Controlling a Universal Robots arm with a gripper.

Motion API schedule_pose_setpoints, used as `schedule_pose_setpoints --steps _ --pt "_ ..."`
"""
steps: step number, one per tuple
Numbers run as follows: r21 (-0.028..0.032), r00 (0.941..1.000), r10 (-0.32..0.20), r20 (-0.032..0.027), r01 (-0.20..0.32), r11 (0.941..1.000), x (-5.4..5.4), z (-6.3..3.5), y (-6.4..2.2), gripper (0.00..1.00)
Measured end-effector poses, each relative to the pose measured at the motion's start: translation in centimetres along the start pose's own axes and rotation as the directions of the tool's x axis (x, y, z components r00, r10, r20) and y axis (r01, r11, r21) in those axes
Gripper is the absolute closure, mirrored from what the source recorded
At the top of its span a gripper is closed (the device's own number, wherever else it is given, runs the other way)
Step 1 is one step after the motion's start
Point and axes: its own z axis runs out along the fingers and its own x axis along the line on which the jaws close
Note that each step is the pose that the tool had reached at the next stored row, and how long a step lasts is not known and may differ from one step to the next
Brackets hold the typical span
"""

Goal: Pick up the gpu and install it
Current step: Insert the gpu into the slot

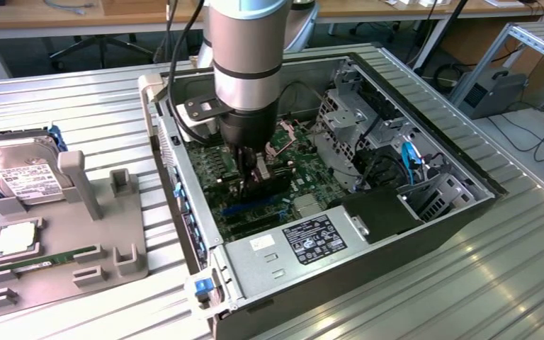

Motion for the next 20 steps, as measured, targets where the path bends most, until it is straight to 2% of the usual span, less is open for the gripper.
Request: schedule_pose_setpoints --steps 4,6,8,13,14,17,20 --pt "0.0 1.0 0.0 0.0 0.0 1.0 0.0 -0.64 -0.05 0.73" --pt "-0.0005 1.0 0.0 0.0004 0.0 1.0 0.0 -0.62 -0.34 0.73" --pt "-0.0028 1.0 0.0 0.0001 0.0 1.0 0.0 -0.58 -0.98 0.73" --pt "-0.003 1.0 0.001 0.0001 -0.001 1.0 0.4 -0.5 -0.99 0.73" --pt "-0.0032 1.0 0.004 0.0 -0.004 1.0 0.3 -0.42 -0.38 0.73" --pt "-0.0033 1.0 0.006 -0.0003 -0.006 1.0 0.3 0.52 0.08 0.73" --pt "-0.0032 1.0 0.006 -0.0002 -0.006 1.0 0.3 0.87 0.1 0.73"
